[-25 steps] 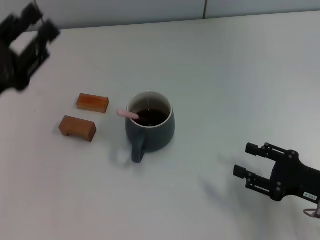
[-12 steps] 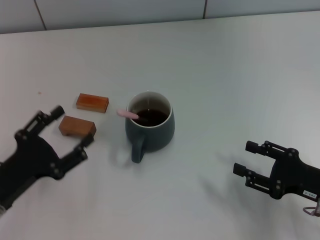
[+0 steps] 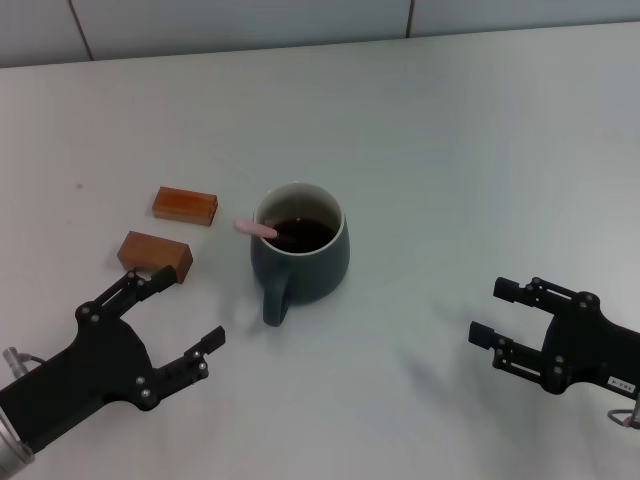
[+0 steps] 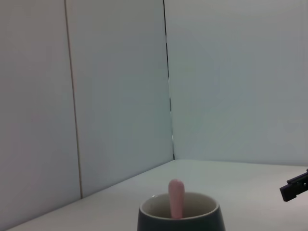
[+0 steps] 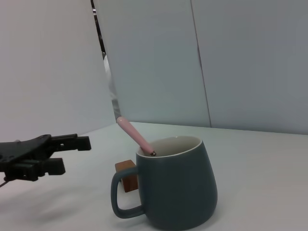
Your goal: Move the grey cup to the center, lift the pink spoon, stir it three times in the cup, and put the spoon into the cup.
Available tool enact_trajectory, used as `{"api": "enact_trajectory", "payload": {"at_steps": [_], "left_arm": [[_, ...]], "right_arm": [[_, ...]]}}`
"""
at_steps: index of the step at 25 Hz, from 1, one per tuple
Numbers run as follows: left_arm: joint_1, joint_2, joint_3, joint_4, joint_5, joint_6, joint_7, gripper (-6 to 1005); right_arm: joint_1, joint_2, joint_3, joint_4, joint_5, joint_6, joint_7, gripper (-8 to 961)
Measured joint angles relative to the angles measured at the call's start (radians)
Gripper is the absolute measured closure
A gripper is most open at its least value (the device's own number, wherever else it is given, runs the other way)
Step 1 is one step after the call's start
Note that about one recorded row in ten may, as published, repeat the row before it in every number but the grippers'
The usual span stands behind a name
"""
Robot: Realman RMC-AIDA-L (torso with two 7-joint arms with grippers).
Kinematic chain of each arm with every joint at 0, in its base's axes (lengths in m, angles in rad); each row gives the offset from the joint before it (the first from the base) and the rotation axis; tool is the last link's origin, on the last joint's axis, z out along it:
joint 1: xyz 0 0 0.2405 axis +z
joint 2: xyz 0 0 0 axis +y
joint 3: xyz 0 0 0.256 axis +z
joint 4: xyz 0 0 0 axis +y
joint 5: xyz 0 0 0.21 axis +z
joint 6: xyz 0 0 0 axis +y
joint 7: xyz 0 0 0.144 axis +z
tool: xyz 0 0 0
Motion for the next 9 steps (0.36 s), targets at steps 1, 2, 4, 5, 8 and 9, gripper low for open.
{"api": "enact_trajectory", "payload": {"at_steps": [1, 2, 4, 5, 8, 9], "left_arm": [[-0.002, 0.0, 0.0, -0.001, 0.0, -0.005, -0.004, 170], [-0.004, 0.0, -0.001, -0.001, 0.0, -0.01, -0.008, 170], [-0.009, 0.0, -0.004, -0.001, 0.001, -0.025, -0.018, 170], [-0.013, -0.001, -0.006, -0.001, 0.001, -0.032, -0.025, 170], [-0.03, -0.002, -0.005, -0.002, 0.001, -0.046, -0.038, 170], [-0.03, -0.002, -0.005, -0.002, 0.001, -0.046, -0.038, 170]], "right_arm": [[0.0, 0.0, 0.0, 0.001, 0.0, 0.0, -0.006, 269], [0.0, 0.001, 0.0, 0.003, 0.0, 0.0, -0.014, 269], [0.0, 0.001, 0.004, 0.007, 0.001, 0.0, -0.031, 269], [0.0, 0.001, 0.005, 0.008, 0.001, 0.002, -0.036, 269], [0.001, 0.002, 0.005, 0.01, 0.001, 0.007, -0.039, 269], [0.003, 0.002, 0.005, 0.011, 0.001, 0.007, -0.039, 269]]}}
